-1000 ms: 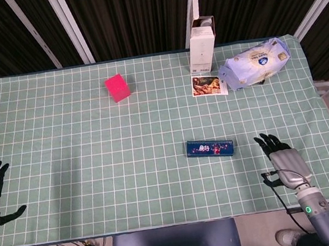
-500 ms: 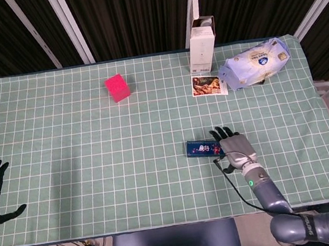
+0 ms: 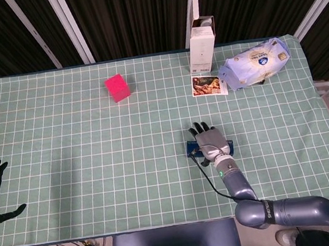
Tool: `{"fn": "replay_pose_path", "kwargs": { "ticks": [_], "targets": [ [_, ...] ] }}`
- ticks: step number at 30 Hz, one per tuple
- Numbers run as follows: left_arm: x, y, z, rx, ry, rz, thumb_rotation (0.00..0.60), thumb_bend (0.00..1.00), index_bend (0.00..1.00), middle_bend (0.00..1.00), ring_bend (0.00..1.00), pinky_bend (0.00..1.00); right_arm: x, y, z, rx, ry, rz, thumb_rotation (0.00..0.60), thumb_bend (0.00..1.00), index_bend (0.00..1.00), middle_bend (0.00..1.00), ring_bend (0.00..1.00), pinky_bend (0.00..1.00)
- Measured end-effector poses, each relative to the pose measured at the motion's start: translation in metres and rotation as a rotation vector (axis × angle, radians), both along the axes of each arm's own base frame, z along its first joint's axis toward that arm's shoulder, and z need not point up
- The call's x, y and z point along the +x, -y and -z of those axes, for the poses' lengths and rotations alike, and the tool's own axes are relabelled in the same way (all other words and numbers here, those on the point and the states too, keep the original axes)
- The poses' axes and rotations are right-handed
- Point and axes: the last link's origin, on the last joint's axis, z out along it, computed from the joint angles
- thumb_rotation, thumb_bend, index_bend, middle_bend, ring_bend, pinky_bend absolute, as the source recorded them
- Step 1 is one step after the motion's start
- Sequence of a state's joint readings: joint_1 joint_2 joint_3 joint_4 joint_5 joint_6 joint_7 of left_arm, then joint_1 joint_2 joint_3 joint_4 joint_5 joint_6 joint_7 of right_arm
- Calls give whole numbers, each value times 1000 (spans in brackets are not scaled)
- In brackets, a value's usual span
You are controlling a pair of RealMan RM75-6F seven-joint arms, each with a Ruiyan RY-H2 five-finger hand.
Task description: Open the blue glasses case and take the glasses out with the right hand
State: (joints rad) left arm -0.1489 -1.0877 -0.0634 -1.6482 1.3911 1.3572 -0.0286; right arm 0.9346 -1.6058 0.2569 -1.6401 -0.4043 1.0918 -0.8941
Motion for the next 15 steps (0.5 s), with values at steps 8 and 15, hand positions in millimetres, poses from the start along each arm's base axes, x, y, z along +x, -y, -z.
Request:
{"fn": "replay_pose_path", "kwargs": {
  "ticks": [8,15],
  "targets": [
    [0,0,0,-9,17,-9,600,0,0,0,0,0,5,3,10,16,-8,27,600,293,212,0,0,242],
    [1,0,1,-15,26,-13,600,0,0,0,0,0,8,3,14,26,-25,40,600,415,212,0,0,242]
  ]
}}
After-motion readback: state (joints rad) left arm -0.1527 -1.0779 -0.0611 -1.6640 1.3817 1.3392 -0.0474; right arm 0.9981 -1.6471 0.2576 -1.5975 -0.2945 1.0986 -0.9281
